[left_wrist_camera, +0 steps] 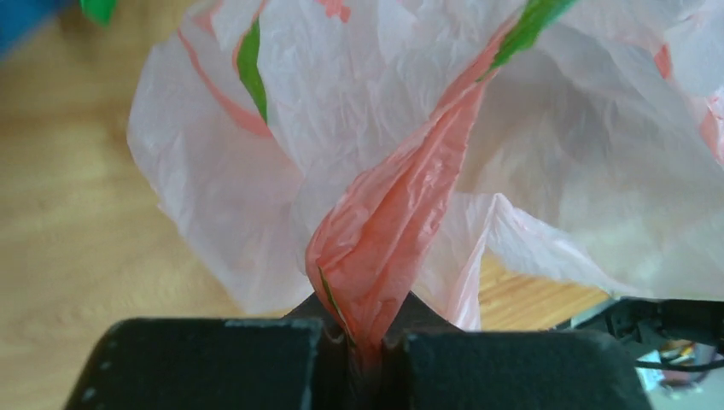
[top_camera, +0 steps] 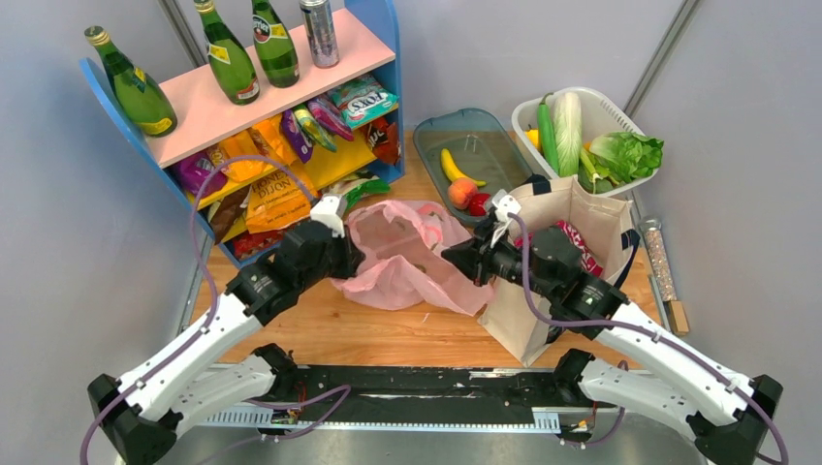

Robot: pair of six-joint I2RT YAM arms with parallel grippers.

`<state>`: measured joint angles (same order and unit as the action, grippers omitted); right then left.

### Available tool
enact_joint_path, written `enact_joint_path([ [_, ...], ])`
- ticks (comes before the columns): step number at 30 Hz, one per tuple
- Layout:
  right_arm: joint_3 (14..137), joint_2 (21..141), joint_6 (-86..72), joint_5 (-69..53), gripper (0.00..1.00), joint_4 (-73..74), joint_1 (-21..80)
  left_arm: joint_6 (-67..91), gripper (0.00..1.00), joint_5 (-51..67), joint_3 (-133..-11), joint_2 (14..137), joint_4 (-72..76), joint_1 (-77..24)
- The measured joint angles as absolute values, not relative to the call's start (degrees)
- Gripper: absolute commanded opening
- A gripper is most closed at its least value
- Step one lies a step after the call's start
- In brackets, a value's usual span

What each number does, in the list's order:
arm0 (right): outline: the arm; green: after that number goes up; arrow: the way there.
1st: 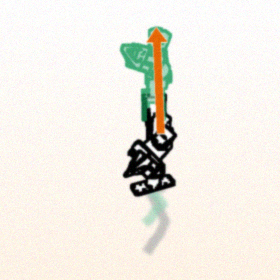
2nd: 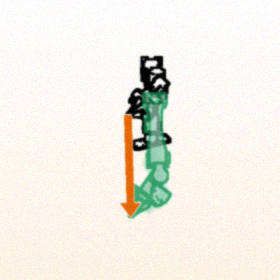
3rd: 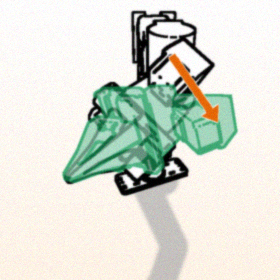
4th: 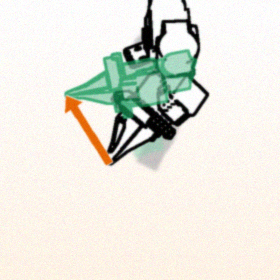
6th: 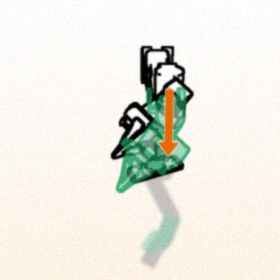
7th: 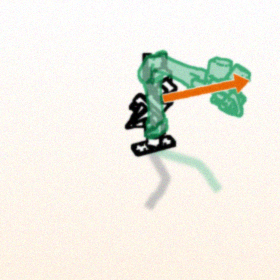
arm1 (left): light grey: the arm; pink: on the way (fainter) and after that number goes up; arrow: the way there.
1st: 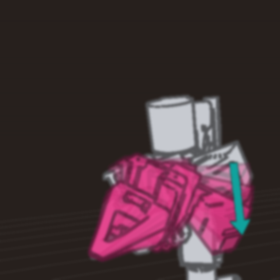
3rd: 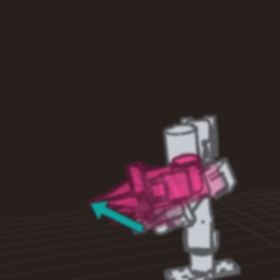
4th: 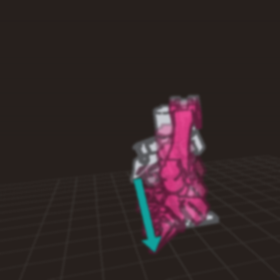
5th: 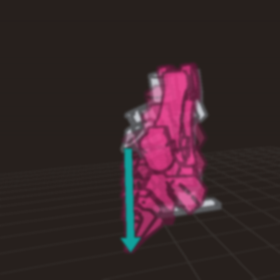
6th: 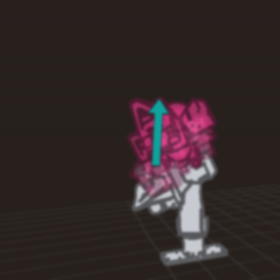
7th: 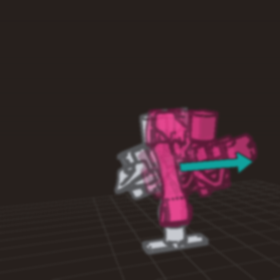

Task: Untie the knot of the grocery bags and take out the mixed food
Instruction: Pick up the fake vegetable from the takeout bag.

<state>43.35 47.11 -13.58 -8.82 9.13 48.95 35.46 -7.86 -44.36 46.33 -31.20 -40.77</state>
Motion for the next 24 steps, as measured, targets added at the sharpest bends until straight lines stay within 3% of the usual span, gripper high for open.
enact_joint_path([
  [9, 49.3, 45.0, -12.5, -14.7, 0.0, 3.8, 50.7, 10.8, 0.0, -1.1, -66.8, 59.6, -28.9, -35.0],
  [17, 40.9, 45.7, -15.9, -9.3, 0.03, 7.2, 56.2, 3.2, 0.0, 6.7, -64.8, 60.1, -36.5, -29.4],
  [18, 39.9, 45.5, -16.5, -8.1, 0.13, 8.5, 56.5, 2.8, 0.0, 7.1, -63.5, 60.3, -37.6, -29.3],
  [19, 39.1, 45.2, -17.1, -6.7, 0.34, 9.9, 56.6, 2.5, 0.0, 7.3, -62.5, 60.6, -38.7, -29.3],
  [20, 38.6, 44.7, -17.7, -5.0, 0.47, 11.5, 56.6, 2.3, 0.0, 7.3, -61.6, 60.9, -39.5, -29.3],
  [22, 38.3, 43.4, -18.7, -1.8, 0.63, 14.2, 56.6, 1.3, 0.0, 7.3, -60.2, 61.6, -41.5, -29.2],
  [24, 38.6, 41.7, -18.3, 1.1, 0.72, 15.8, 56.6, 0.3, 0.0, 7.3, -59.9, 62.0, -42.7, -29.1],
])
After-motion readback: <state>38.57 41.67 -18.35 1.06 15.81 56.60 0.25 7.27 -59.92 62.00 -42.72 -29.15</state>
